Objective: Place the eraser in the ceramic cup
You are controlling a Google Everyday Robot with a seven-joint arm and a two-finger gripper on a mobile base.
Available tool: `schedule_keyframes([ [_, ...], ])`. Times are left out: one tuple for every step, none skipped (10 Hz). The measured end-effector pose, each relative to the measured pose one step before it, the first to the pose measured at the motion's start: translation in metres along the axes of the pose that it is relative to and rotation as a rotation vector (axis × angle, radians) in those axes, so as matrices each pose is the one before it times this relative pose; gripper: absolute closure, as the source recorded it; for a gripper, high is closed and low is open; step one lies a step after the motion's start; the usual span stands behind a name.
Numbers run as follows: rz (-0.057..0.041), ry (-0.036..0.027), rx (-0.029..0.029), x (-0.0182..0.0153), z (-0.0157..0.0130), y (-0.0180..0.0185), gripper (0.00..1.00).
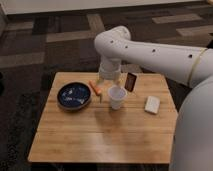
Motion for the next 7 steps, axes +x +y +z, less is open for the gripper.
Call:
schedule_keyframes([
  [-0.00139,0.00209,0.00124,0.00062,-0.00005,0.00034,0.35],
  [-0.003,0.00027,-0.00059,0.00004,0.00027,0.0019,0.35],
  [0.00093,-0.00003,-0.00019,-0.00004,0.00001,-0.0004,0.35],
  [0.00037,-0.00019,-0.0001,-0.00004,-0.00005,-0.0002,0.35],
  [-0.00073,-0.00023,-0.00037,-0.00008,0.00012,0.00054,0.35],
  [0.00095,-0.0008,-0.00002,-0.00028,0.00003,-0.00042,0.35],
  [0.00547,-0.00308,0.00929,-0.00326,0.00153,-0.00505,0.35],
])
